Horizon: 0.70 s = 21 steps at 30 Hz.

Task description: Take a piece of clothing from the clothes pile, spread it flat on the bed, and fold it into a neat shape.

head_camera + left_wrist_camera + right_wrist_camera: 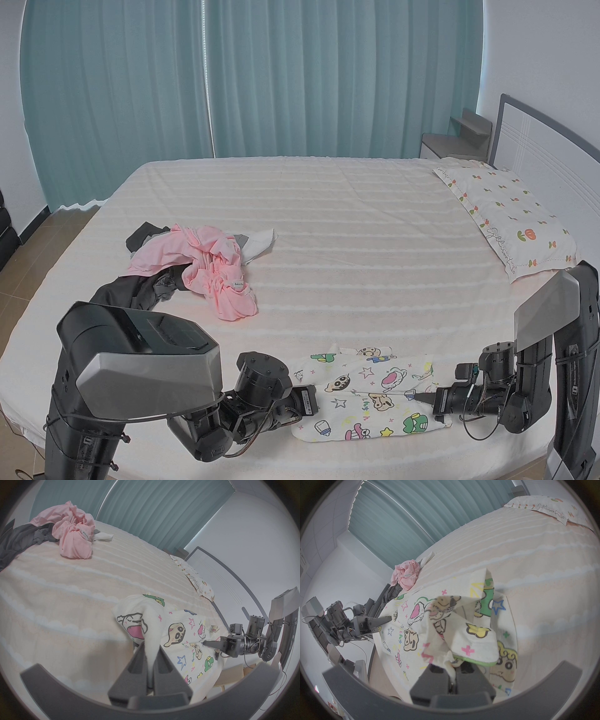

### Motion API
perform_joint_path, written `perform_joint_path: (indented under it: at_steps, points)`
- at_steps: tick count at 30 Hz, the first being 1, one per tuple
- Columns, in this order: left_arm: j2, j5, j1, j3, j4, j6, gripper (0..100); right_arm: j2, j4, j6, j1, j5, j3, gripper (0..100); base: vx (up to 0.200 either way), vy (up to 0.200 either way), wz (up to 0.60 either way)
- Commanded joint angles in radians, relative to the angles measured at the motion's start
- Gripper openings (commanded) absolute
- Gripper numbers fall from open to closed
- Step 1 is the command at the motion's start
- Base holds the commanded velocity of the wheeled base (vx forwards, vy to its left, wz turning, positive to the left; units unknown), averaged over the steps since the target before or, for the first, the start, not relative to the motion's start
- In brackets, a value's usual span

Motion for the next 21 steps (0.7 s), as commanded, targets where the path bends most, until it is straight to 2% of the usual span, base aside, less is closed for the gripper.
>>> perform_joint_path:
  at_steps: [1, 11, 21]
  points:
    - [-0.006, 0.011, 0.001, -0.003, 0.003, 0.000, 0, -0.004, -0.017, 0.000, 0.002, 0.000, 0.000, 0, 0.000, 0.000, 0.00]
    - [-0.006, 0.017, 0.027, -0.015, 0.012, -0.002, 0, -0.007, -0.017, 0.000, 0.006, -0.002, -0.011, 0, 0.000, 0.000, 0.00]
    - [-0.031, 0.017, 0.031, -0.011, 0.012, 0.000, 0, -0.015, -0.017, 0.002, 0.013, -0.002, -0.023, 0, 0.000, 0.200, 0.00]
